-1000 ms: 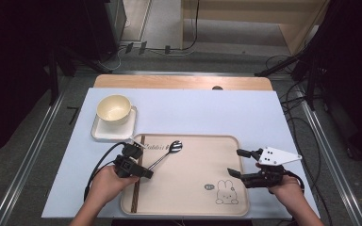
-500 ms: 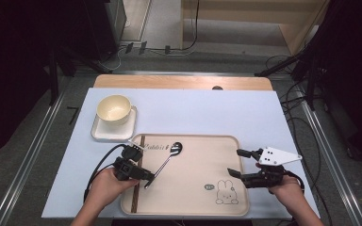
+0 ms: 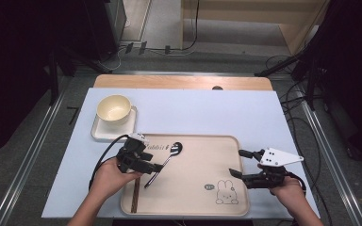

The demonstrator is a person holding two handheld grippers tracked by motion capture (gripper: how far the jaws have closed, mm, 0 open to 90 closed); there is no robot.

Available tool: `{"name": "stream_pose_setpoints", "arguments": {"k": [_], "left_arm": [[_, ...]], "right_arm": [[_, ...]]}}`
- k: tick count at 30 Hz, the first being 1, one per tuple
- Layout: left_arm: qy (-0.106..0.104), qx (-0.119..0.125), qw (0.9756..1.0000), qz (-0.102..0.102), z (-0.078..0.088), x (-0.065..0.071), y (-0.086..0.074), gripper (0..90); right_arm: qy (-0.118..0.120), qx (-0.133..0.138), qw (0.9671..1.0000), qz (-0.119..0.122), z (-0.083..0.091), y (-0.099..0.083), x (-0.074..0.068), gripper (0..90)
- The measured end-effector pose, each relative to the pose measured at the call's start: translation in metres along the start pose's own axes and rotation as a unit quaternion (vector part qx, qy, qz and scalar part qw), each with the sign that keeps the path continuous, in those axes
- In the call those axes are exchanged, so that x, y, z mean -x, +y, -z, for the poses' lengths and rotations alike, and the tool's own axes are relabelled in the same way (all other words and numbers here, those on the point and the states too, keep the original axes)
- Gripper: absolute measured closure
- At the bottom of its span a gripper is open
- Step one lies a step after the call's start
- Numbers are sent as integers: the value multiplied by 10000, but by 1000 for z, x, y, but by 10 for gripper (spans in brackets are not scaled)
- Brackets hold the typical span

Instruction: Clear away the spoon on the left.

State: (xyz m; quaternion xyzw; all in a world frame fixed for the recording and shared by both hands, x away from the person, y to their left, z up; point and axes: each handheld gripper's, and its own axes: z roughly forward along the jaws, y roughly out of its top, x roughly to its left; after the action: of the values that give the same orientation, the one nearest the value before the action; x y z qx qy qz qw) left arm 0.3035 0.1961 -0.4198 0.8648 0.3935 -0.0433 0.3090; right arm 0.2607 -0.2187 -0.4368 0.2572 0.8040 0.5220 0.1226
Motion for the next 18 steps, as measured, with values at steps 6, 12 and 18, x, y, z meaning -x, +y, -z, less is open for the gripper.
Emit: {"name": "stream_pose_setpoints", "arguments": {"k": [6, 12, 18], "left_arm": [[12, -39, 9999, -123, -5, -3, 16, 370], [-3, 38, 9999, -148, -10, -2, 35, 633], [-134, 78, 9998, -91, -18, 0, 49, 900]], "right_arm": [[-71, -8, 10000, -40, 5, -3, -1, 263], [-164, 1, 9998, -66, 11, -6, -2, 263], [-197, -1, 9998, -80, 13, -7, -2, 264]]}}
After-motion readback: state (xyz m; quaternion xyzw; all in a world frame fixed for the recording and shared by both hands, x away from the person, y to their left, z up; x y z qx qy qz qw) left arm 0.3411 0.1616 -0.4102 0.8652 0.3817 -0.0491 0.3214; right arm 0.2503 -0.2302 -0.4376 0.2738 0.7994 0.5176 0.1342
